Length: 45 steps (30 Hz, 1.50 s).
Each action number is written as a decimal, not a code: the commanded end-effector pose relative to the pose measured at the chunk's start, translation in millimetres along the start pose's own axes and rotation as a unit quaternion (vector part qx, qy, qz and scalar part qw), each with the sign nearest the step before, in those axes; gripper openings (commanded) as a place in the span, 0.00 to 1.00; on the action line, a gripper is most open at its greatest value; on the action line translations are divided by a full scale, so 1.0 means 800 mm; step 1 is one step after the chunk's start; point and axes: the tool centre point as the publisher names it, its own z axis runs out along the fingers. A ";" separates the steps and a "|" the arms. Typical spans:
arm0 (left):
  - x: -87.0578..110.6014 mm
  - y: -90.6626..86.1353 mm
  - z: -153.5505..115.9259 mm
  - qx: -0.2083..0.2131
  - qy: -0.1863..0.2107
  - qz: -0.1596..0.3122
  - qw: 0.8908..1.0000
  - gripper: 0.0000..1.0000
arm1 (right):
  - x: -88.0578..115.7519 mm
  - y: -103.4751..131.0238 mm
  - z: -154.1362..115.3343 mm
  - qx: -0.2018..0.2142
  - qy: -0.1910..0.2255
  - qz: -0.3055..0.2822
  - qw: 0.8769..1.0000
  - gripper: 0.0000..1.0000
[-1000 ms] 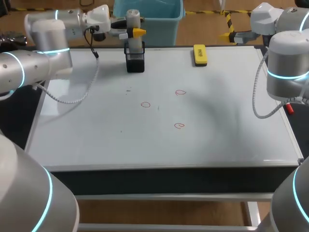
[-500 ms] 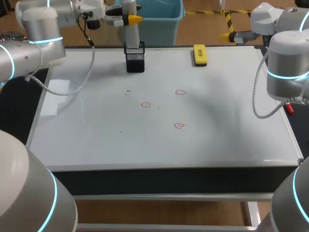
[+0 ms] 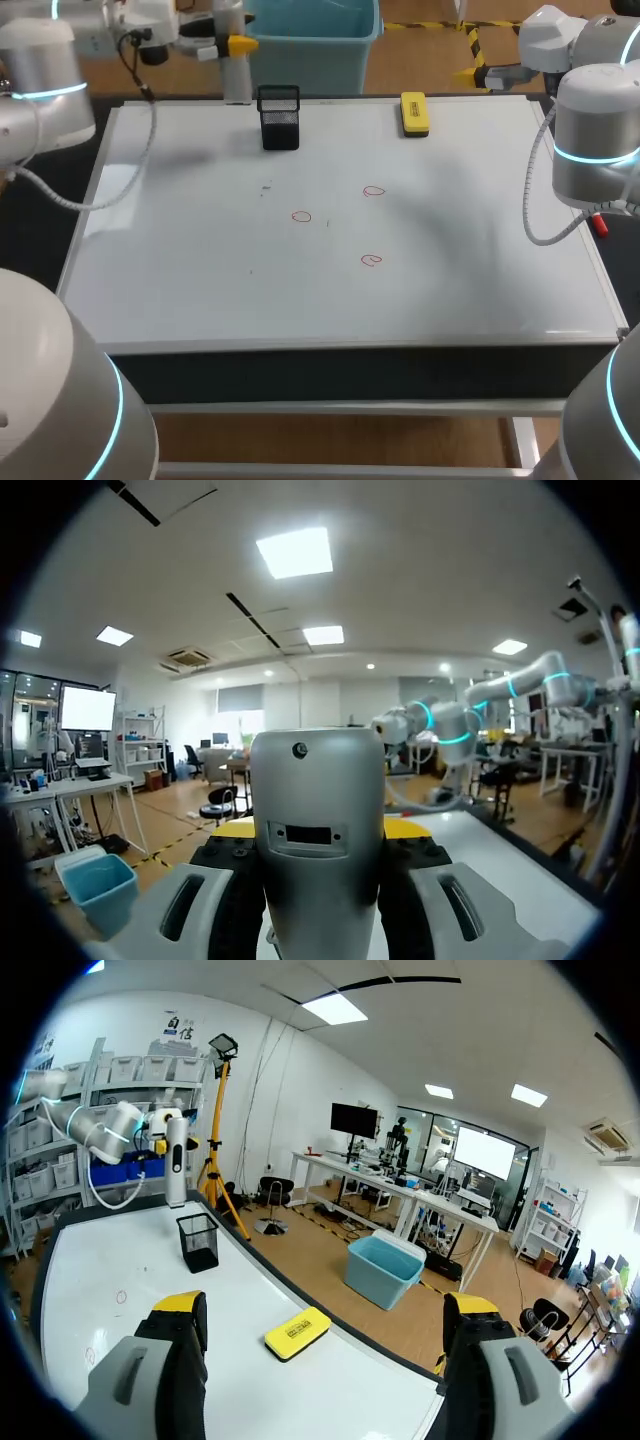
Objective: Pick up the inspection probe, press it on each red-marked spot on the whiteboard one by one, put down the probe, pick up the eraser, and wipe off all the red marks.
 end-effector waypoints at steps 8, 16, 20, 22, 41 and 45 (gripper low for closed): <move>0.050 0.014 -0.054 0.017 -0.074 0.017 0.997 0.00 | -0.001 0.000 0.000 0.000 0.000 0.000 1.000 1.00; 0.062 0.031 -0.078 0.023 -0.104 0.016 0.994 0.00 | -0.001 0.000 0.000 0.000 0.000 0.000 1.000 1.00; 0.064 0.038 -0.085 0.024 -0.111 0.013 0.993 0.00 | -0.001 0.000 0.000 0.000 0.000 0.000 1.000 1.00; 0.065 0.040 -0.087 0.023 -0.113 0.013 0.993 0.00 | -0.001 0.000 0.000 0.000 0.000 0.000 1.000 1.00; 0.075 0.046 -0.083 0.028 -0.133 0.008 0.991 0.00 | -0.001 0.000 0.000 0.000 0.000 0.000 1.000 1.00; 0.075 0.046 -0.083 0.028 -0.133 0.008 0.991 0.00 | -0.001 0.000 0.000 0.000 0.000 0.000 1.000 1.00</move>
